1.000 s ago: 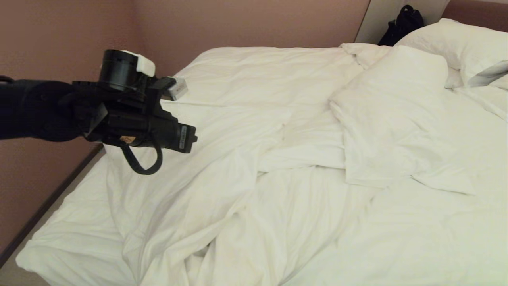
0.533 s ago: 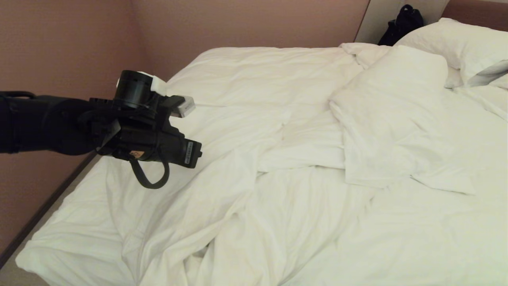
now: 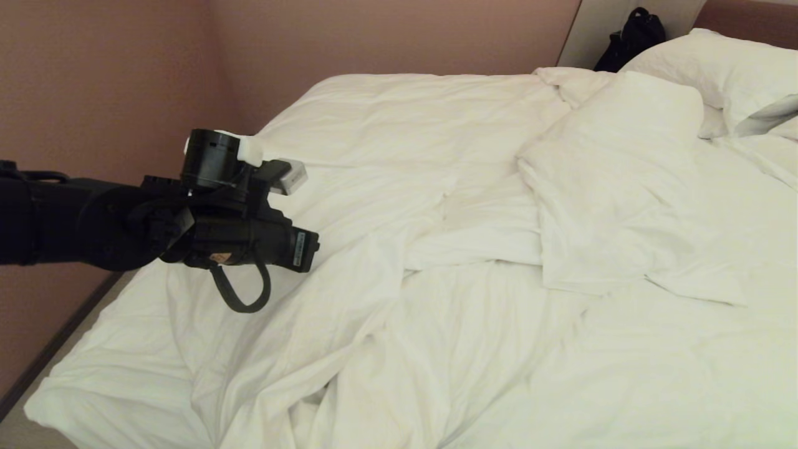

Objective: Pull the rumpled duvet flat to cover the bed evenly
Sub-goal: Flatten the corners of the folded blanket

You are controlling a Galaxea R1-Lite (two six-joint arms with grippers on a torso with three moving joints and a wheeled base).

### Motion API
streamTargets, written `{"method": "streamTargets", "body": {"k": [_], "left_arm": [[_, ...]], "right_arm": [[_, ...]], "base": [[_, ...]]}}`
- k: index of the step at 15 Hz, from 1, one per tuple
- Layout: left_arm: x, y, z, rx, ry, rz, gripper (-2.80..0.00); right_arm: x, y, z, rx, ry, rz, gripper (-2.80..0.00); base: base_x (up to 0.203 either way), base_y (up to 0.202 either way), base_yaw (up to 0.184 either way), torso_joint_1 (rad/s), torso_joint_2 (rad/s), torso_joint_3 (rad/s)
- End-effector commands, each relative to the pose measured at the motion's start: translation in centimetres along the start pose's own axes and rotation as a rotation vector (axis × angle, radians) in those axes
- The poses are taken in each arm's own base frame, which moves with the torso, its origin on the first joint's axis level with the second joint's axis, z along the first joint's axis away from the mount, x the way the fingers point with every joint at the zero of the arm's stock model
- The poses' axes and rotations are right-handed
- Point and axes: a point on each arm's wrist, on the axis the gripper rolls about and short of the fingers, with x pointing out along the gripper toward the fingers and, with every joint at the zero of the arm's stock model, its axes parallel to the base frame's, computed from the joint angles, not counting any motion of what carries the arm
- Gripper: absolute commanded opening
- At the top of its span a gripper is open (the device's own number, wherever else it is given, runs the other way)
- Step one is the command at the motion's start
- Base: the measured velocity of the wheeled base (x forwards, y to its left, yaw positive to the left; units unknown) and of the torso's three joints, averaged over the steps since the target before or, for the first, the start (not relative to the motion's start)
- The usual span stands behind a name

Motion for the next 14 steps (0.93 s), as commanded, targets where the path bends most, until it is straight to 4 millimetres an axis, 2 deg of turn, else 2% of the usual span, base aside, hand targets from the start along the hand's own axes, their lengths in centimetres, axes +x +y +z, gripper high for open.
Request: {"method": "streamTargets", "body": {"k": [1,10,14], "left_arm": [[0.07,0.02,0.16,0.002,-0.009,0.0,-2.8],[-0.32,-0.36,0.37,0.009,0.006,-0.006,-2.8],[0.15,-0.7,0.24,0.02,0.012,-0.016,-2.8]], "right_arm": [[0.0,0.0,0.0,0.0,0.0,0.0,-2.8],[0.0,0.0,0.0,0.0,0.0,0.0,-2.8],[0.0,0.0,0.0,0.0,0.0,0.0,-2.8]], "base": [[0.0,0.0,0.0,0.0,0.0,0.0],[0.0,0.0,0.0,0.0,0.0,0.0],[0.0,0.0,0.0,0.0,0.0,0.0]]}}
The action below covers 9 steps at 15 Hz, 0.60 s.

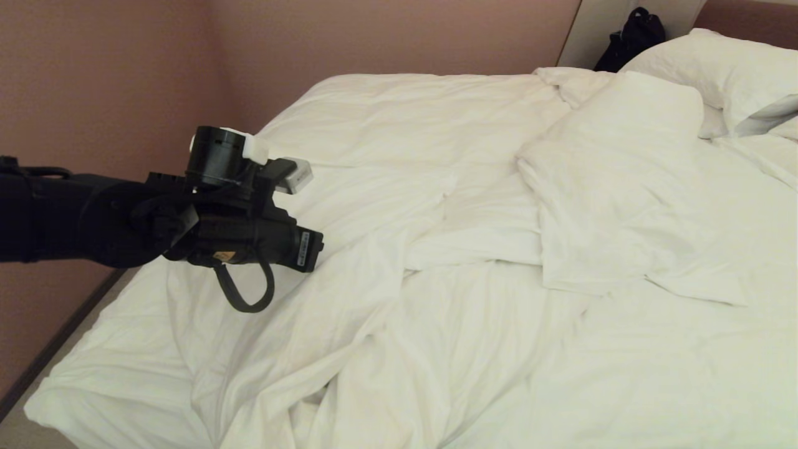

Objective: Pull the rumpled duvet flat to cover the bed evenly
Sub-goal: Flatten the corners of the folded blanket

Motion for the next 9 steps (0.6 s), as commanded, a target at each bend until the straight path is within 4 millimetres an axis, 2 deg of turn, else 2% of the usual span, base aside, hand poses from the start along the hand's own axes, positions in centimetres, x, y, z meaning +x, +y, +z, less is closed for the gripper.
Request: {"method": "streamTargets", "body": {"k": [1,3,5,6,7,9], "left_arm": [[1.0,0.0,-0.2,0.002,0.016,-0.004,-2.8],[1.9,0.1,0.0,0.002,0.017,-0.004,-2.8],[1.9,0.1,0.1,0.0,0.013,-0.003,-2.8],[1.9,0.1,0.1,0.0,0.013,-0.003,-1.27],[1.3,0.0,0.3,0.001,0.001,-0.003,0.0],[-0.5,-0.1,0.9,0.002,-0.04,-0.006,0.0]], "right_arm": [[0.0,0.0,0.0,0.0,-0.001,0.0,-2.8],[0.0,0.0,0.0,0.0,-0.001,0.0,-2.8],[0.0,0.0,0.0,0.0,-0.001,0.0,-2.8],[0.0,0.0,0.0,0.0,-0.001,0.0,-2.8],[0.0,0.0,0.0,0.0,-0.001,0.0,-2.8],[0.0,0.0,0.0,0.0,-0.001,0.0,-2.8]], "base": [[0.0,0.0,0.0,0.0,0.0,0.0],[0.0,0.0,0.0,0.0,0.0,0.0],[0.0,0.0,0.0,0.0,0.0,0.0],[0.0,0.0,0.0,0.0,0.0,0.0],[0.0,0.0,0.0,0.0,0.0,0.0],[0.0,0.0,0.0,0.0,0.0,0.0]]}}
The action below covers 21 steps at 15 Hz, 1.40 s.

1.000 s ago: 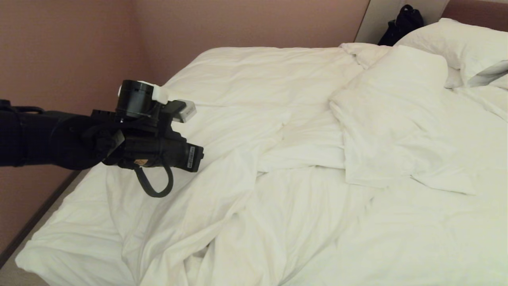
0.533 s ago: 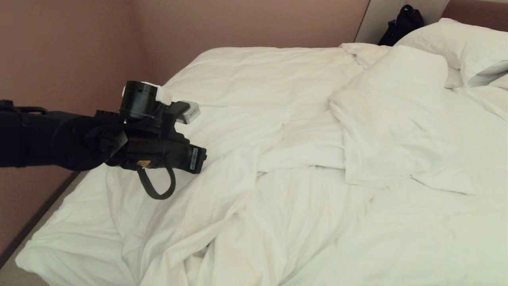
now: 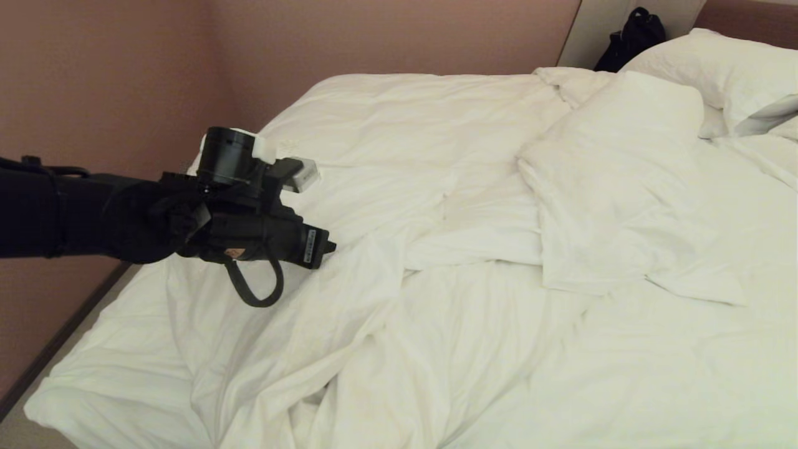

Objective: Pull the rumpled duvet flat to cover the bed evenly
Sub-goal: Flatten the corners of the folded blanket

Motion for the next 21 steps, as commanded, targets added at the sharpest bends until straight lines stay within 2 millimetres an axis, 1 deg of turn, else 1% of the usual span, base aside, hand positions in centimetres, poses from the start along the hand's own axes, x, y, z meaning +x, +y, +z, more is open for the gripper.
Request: {"method": "streamTargets", "body": {"k": [1,3,4,5,6,7,8,12,15,18,19,21], "left_arm": [[-1.9,-0.2,0.6,0.001,-0.043,-0.006,0.0],[-1.9,-0.2,0.7,-0.001,-0.046,-0.003,0.0],[-3.0,-0.2,1.1,0.002,-0.074,-0.001,0.0],[-3.2,-0.2,1.2,0.004,-0.086,0.0,0.0],[-2.2,-0.2,0.8,0.005,-0.08,0.0,0.0],[-0.3,0.0,0.2,0.006,-0.073,-0.001,0.0],[0.5,0.0,-0.1,0.009,-0.083,0.0,0.0],[5.9,0.3,-2.1,0.006,-0.017,-0.006,0.0],[8.1,0.1,-3.1,0.008,0.027,-0.019,0.0],[11.0,0.2,-4.6,0.004,0.092,-0.019,0.0],[11.2,0.2,-4.7,0.004,0.096,-0.018,0.0],[12.3,0.2,-5.4,0.0,0.139,-0.021,0.0]], "right_arm": [[0.0,0.0,0.0,0.0,-0.001,0.001,-2.8],[0.0,0.0,0.0,0.0,-0.001,0.001,-2.8],[0.0,0.0,0.0,0.0,-0.001,0.001,-2.8],[0.0,0.0,0.0,0.0,-0.001,0.001,-2.8],[0.0,0.0,0.0,0.0,-0.001,0.001,-2.8],[0.0,0.0,0.0,0.0,-0.001,0.001,-2.8],[0.0,0.0,0.0,0.0,-0.001,0.001,-2.8],[0.0,0.0,0.0,0.0,-0.001,0.001,-2.8],[0.0,0.0,0.0,0.0,-0.001,0.001,-2.8],[0.0,0.0,0.0,0.0,-0.001,0.001,-2.8],[0.0,0.0,0.0,0.0,-0.001,0.001,-2.8],[0.0,0.0,0.0,0.0,-0.001,0.001,-2.8]], "base": [[0.0,0.0,0.0,0.0,0.0,0.0],[0.0,0.0,0.0,0.0,0.0,0.0],[0.0,0.0,0.0,0.0,0.0,0.0],[0.0,0.0,0.0,0.0,0.0,0.0],[0.0,0.0,0.0,0.0,0.0,0.0],[0.0,0.0,0.0,0.0,0.0,0.0],[0.0,0.0,0.0,0.0,0.0,0.0],[0.0,0.0,0.0,0.0,0.0,0.0],[0.0,0.0,0.0,0.0,0.0,0.0],[0.0,0.0,0.0,0.0,0.0,0.0],[0.0,0.0,0.0,0.0,0.0,0.0],[0.0,0.0,0.0,0.0,0.0,0.0]]}}
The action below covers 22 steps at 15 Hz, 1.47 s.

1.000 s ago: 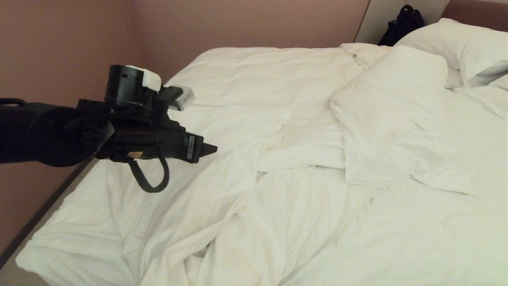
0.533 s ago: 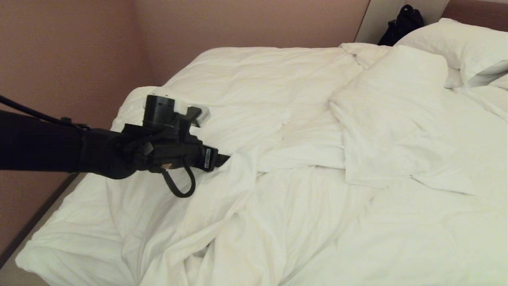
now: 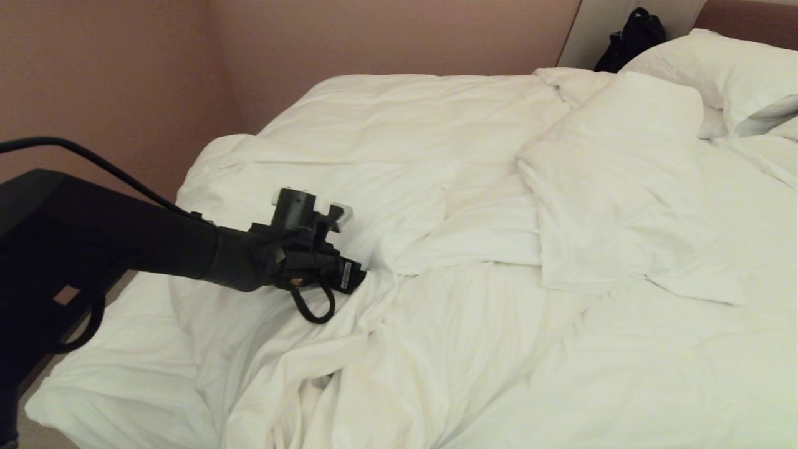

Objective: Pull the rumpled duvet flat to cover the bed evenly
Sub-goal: Flatten the corners of the folded blanket

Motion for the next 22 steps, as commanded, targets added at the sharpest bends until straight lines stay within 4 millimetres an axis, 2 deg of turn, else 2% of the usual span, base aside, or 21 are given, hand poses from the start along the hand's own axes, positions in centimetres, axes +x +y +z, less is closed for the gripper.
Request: {"method": "streamTargets", "body": {"k": [1,6,7,17,22], "left_arm": [[1.6,0.1,-1.1,-0.004,0.048,-0.004,0.0],[1.5,0.0,-1.0,-0.003,0.049,-0.003,0.0],[1.5,0.0,-1.0,-0.003,0.049,-0.003,-2.8],[0.9,0.0,-0.8,0.001,0.038,-0.003,-2.8],[-1.8,-0.1,0.7,0.005,-0.021,0.004,-2.8]], "right_arm": [[0.0,0.0,0.0,0.0,0.0,0.0,-2.8],[0.0,0.0,0.0,0.0,0.0,0.0,-2.8],[0.0,0.0,0.0,0.0,0.0,0.0,-2.8],[0.0,0.0,0.0,0.0,0.0,0.0,-2.8],[0.0,0.0,0.0,0.0,0.0,0.0,-2.8]], "base": [[0.0,0.0,0.0,0.0,0.0,0.0],[0.0,0.0,0.0,0.0,0.0,0.0],[0.0,0.0,0.0,0.0,0.0,0.0],[0.0,0.0,0.0,0.0,0.0,0.0],[0.0,0.0,0.0,0.0,0.0,0.0]]}}
